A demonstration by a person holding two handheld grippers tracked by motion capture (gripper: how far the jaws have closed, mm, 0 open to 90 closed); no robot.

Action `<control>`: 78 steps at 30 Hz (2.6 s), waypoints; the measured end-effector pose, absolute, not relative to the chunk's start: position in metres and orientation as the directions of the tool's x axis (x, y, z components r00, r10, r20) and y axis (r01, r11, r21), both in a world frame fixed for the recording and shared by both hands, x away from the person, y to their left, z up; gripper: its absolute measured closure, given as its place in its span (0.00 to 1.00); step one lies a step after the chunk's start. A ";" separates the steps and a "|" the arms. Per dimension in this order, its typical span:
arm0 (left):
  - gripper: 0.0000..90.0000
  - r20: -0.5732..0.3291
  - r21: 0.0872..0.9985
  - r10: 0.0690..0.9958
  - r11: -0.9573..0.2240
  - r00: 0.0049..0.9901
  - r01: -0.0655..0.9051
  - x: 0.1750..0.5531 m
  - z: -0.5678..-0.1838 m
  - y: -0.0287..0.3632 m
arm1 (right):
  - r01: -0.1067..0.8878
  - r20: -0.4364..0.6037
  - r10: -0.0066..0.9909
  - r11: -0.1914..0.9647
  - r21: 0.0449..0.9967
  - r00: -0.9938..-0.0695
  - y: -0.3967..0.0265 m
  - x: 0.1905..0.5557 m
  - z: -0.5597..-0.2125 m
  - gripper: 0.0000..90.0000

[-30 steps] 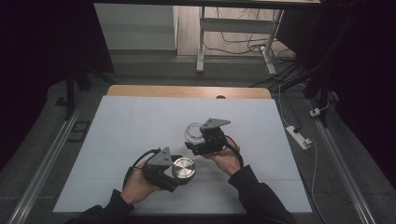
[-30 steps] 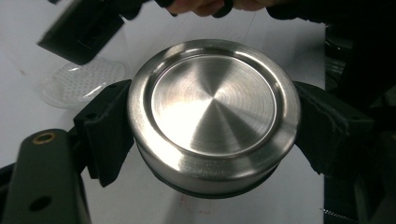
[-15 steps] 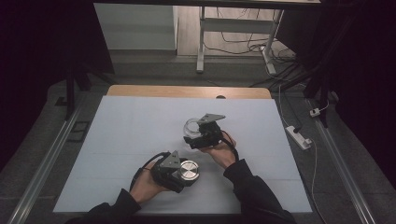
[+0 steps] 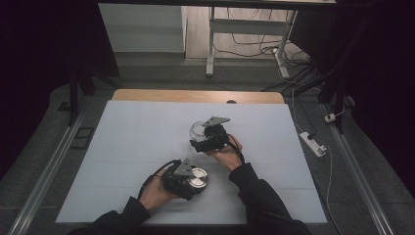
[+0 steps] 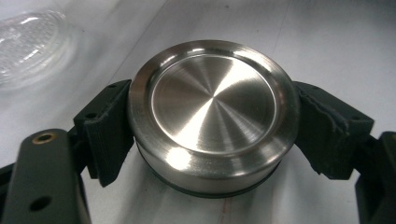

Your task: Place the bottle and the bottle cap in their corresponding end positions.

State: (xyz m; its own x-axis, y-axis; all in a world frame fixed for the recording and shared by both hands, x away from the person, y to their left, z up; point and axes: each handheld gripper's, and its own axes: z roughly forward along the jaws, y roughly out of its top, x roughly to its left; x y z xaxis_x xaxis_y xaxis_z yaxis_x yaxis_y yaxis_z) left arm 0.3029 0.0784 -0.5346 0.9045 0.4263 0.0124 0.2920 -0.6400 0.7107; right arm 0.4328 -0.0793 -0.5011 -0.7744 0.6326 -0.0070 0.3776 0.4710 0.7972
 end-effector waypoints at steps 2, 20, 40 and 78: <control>0.21 0.020 0.705 0.432 -0.646 0.902 0.294 0.304 -0.536 0.078 | 0.377 -0.009 0.636 0.469 0.799 -0.772 -0.078 0.435 -0.501 0.16; 0.21 -0.022 0.676 0.449 -0.652 0.893 0.344 0.312 -0.542 0.078 | 0.371 -0.033 0.647 0.478 0.796 -0.762 -0.072 0.446 -0.509 0.16; 0.06 -0.060 0.694 0.447 -0.623 0.892 0.359 0.312 -0.541 0.086 | 0.386 -0.003 0.624 0.487 0.783 -0.782 -0.072 0.446 -0.506 0.04; 0.00 -0.189 0.718 0.550 -0.488 0.814 0.496 0.274 -0.516 0.169 | 0.393 0.071 0.553 0.490 0.778 -0.830 -0.132 0.366 -0.494 0.00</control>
